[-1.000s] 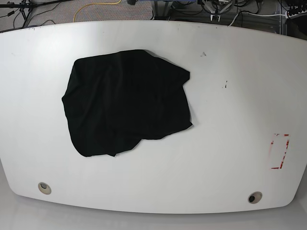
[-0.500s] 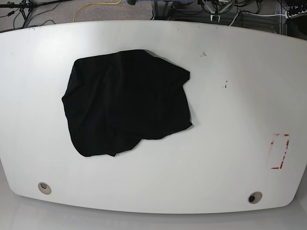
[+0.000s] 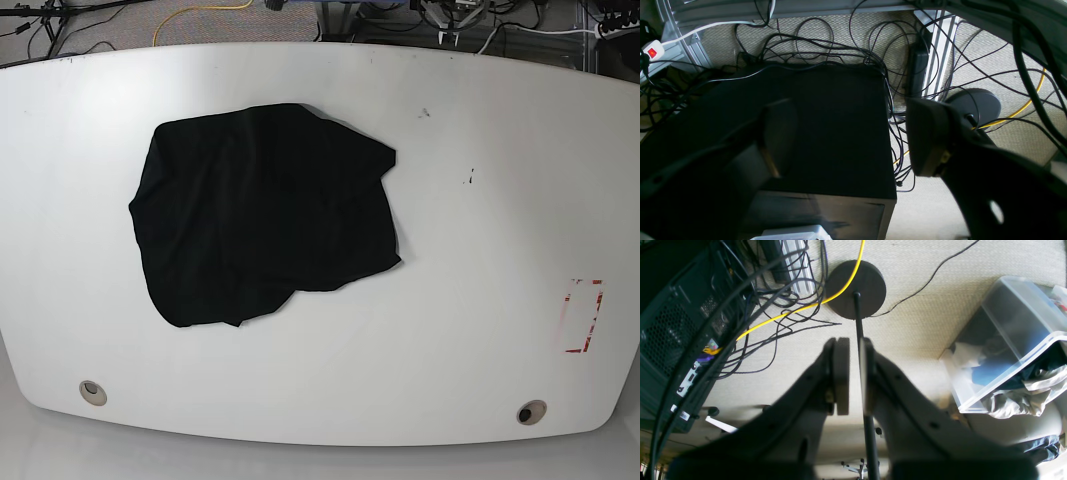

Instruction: Fold the T-shirt properly

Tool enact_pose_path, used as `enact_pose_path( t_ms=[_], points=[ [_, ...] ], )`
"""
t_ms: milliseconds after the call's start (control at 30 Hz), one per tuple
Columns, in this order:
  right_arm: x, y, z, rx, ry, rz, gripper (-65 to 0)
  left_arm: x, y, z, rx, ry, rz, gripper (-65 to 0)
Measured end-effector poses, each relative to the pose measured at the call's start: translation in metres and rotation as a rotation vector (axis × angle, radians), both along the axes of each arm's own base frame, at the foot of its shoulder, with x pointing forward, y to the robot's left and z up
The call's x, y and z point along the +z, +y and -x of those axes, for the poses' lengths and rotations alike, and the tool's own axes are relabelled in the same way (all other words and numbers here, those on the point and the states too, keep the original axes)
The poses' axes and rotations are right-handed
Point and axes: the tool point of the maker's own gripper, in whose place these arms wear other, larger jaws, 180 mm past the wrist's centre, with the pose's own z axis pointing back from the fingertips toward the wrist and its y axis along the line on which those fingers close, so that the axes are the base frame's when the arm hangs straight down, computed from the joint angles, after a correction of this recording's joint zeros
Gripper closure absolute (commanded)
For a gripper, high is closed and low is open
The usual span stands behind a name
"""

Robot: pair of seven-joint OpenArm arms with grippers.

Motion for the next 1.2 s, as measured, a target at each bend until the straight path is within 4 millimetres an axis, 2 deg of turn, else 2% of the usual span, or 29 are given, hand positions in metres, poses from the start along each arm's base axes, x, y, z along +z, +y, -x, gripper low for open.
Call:
enact_pose_path(
  t_ms=[367,433,633,867,1200],
  points=[
    [0.0,-0.004,0.001,0.001,0.002,0.019,-8.0,0.0,-0.001,0.0,-0.007,-0.01,0.003,-42.1],
    [0.0,-0.004,0.001,0.002,0.002,0.019,-12.3,0.0,-0.001,0.0,-0.008,-0.011,0.005,-42.0],
    [0.0,-0.003,-0.001,0.001,-0.004,0.015,-16.7,0.0,0.0,-0.005,-0.007,-0.012,0.003,-44.2],
    [0.0,-0.003,-0.003,0.002,-0.009,0.016,-13.9,0.0,-0.001,-0.007,-0.009,-0.029,0.003,-45.5],
    [0.0,-0.005,-0.001,0.001,-0.004,0.018,-13.6,0.001,-0.001,0.006,-0.008,-0.006,0.004,-45.8]
  ],
)
